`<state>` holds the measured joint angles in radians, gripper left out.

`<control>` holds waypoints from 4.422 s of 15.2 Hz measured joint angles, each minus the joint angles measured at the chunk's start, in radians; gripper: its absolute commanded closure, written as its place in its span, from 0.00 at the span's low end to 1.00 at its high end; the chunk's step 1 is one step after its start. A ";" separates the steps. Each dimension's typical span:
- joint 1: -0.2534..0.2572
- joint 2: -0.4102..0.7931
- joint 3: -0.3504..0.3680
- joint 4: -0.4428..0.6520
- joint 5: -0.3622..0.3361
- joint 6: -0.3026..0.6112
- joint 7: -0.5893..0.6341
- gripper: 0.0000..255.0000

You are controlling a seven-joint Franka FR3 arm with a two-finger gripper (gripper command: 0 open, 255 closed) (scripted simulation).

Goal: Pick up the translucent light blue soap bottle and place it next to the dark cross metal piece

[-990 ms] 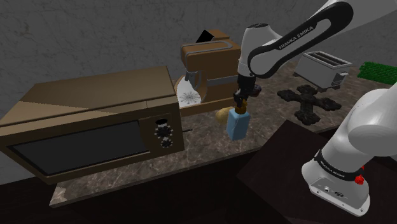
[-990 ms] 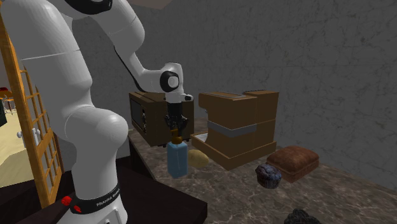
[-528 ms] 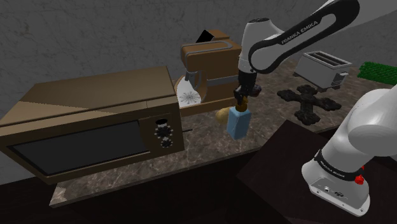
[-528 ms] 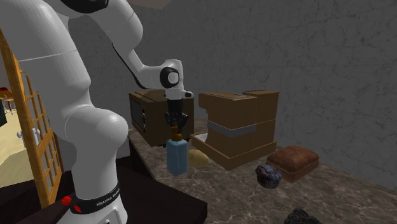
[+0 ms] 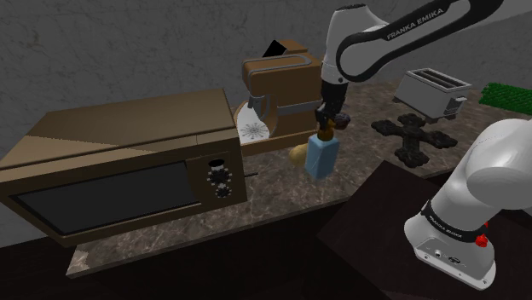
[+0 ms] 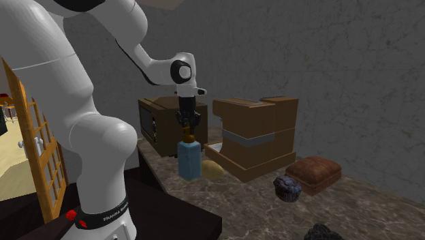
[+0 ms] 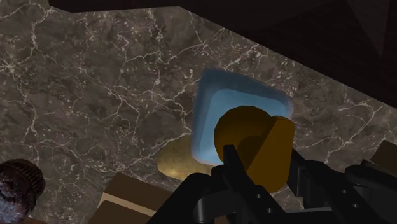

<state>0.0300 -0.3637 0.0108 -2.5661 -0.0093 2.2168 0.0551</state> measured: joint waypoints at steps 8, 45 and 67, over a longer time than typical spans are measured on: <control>0.000 -0.049 -0.002 0.068 0.001 -0.118 -0.003 1.00; 0.000 -0.081 -0.002 0.544 0.002 -0.626 -0.008 1.00; -0.129 0.051 -0.309 0.749 -0.084 -0.682 -0.433 1.00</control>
<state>-0.0993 -0.3123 -0.2986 -1.8171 -0.0937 1.5345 -0.3777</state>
